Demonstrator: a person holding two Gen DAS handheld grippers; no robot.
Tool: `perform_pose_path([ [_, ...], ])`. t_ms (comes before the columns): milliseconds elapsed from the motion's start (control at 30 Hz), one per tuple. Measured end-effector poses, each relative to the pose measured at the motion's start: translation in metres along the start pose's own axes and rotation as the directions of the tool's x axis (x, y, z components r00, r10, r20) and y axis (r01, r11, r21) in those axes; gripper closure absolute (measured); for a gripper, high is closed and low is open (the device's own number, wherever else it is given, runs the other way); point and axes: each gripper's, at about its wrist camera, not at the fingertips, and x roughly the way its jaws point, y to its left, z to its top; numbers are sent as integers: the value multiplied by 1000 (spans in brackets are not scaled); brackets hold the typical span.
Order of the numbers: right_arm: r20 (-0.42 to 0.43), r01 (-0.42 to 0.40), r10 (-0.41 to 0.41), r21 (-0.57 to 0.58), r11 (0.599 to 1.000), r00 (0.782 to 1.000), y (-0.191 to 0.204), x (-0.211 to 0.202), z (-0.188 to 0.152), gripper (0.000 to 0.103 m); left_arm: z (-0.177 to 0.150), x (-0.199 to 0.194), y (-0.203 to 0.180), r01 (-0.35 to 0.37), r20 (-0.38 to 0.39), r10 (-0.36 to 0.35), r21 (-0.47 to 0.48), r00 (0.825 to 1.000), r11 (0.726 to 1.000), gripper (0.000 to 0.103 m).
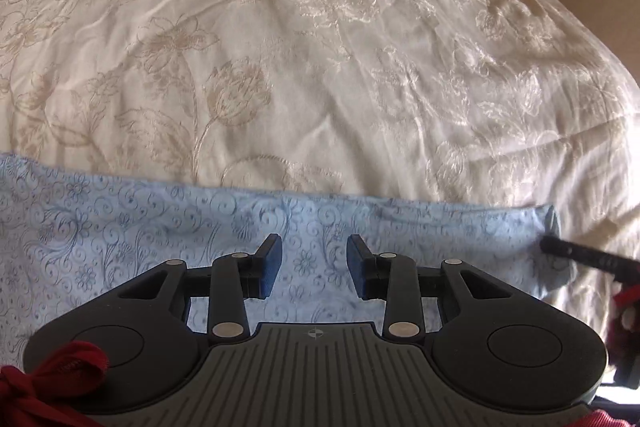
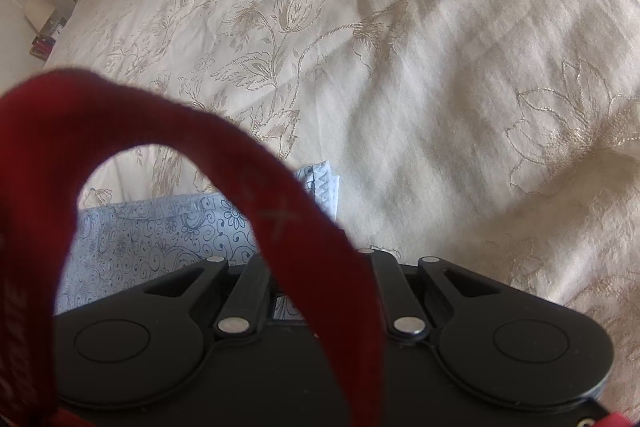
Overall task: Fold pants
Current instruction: 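Lift the held edge with the right gripper and fold it over the pants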
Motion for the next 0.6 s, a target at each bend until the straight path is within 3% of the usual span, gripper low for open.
perform_pose_path([
  [200,33,-37,37,18,999,999,9,-21,5,87,-49,14,1,5,-81,-3,30,997,1000,68],
  [367,71,-33,33,2,999,997,34,-39,9,87,-52,30,7,22,-90,-18,42,996,999,68],
  [467,100,-37,38,-13,999,994,60,-53,12,87,-44,8,16,65,-36,-63,46,997,997,68],
  [600,137,-68,74,-49,996,988,107,-72,13,87,-38,-27,46,53,33,-55,42,998,998,68],
])
